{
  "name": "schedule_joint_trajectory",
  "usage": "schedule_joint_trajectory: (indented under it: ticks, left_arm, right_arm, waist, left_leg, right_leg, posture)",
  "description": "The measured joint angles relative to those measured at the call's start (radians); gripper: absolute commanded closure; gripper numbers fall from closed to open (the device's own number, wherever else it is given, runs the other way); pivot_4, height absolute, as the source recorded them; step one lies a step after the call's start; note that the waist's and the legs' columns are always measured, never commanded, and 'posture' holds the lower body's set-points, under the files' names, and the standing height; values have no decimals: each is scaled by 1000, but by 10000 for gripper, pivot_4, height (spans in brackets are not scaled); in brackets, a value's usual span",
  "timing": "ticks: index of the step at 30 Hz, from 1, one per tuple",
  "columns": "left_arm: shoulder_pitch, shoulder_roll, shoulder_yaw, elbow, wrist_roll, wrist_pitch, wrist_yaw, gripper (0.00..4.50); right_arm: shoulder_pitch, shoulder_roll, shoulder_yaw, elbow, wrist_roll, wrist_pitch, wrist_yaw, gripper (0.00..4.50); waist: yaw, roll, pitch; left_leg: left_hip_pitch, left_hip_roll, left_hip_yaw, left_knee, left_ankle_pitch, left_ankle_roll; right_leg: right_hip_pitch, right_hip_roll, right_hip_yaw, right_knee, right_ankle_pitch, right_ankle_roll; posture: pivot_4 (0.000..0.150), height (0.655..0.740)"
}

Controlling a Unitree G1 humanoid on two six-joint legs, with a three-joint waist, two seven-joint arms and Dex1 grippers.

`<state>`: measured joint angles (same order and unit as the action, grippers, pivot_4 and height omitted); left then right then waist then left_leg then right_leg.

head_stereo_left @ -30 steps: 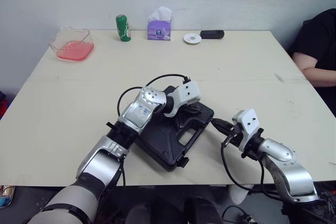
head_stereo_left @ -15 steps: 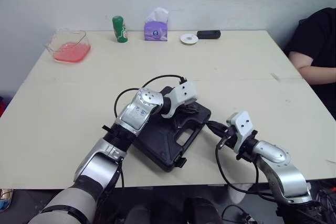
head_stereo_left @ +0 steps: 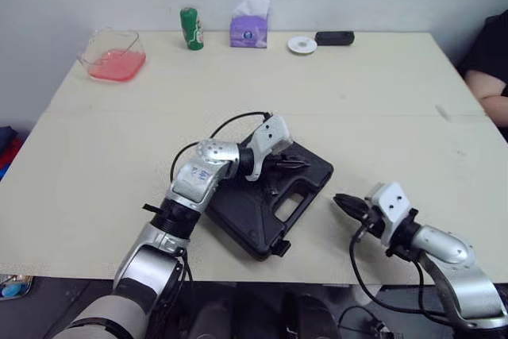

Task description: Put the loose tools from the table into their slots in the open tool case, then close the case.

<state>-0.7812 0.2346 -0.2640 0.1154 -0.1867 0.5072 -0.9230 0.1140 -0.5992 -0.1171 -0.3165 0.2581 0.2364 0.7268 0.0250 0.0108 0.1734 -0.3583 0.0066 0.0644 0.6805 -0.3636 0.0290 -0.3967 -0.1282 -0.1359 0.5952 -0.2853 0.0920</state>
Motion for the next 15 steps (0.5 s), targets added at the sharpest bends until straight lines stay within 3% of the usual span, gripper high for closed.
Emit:
schedule_joint_trajectory:
  ticks: [6, 10, 15]
  left_arm:
    - [103, 150, 9, -177, -42, -89, -130, 44778]
    - [199, 227, 20, -272, -89, -149, -213, 44778]
    - [288, 300, 31, -362, -128, -180, -272, 44778]
  right_arm:
    - [71, -30, -16, -53, 48, -46, 84, 45000]
    - [101, -47, -15, -86, 77, -65, 137, 45000]
    - [118, -62, 11, -136, 105, -97, 202, 45000]
  waist:
    - [0, 1, 9]
    - [3, -2, 19]
    - [3, -1, 20]
  left_leg:
    - [-1, -3, 1, 1, 0, 3]
    - [0, -6, 0, 3, 2, 6]
    - [1, -6, -1, 3, 2, 6]
  right_leg:
    - [2, 7, 1, -4, 3, 5]
    - [3, -3, 3, -5, 3, 6]
    - [4, -4, 3, -4, 4, 6]
  posture:
    - [1500, 7400]
    - [1500, 7400]
    - [1500, 7400]
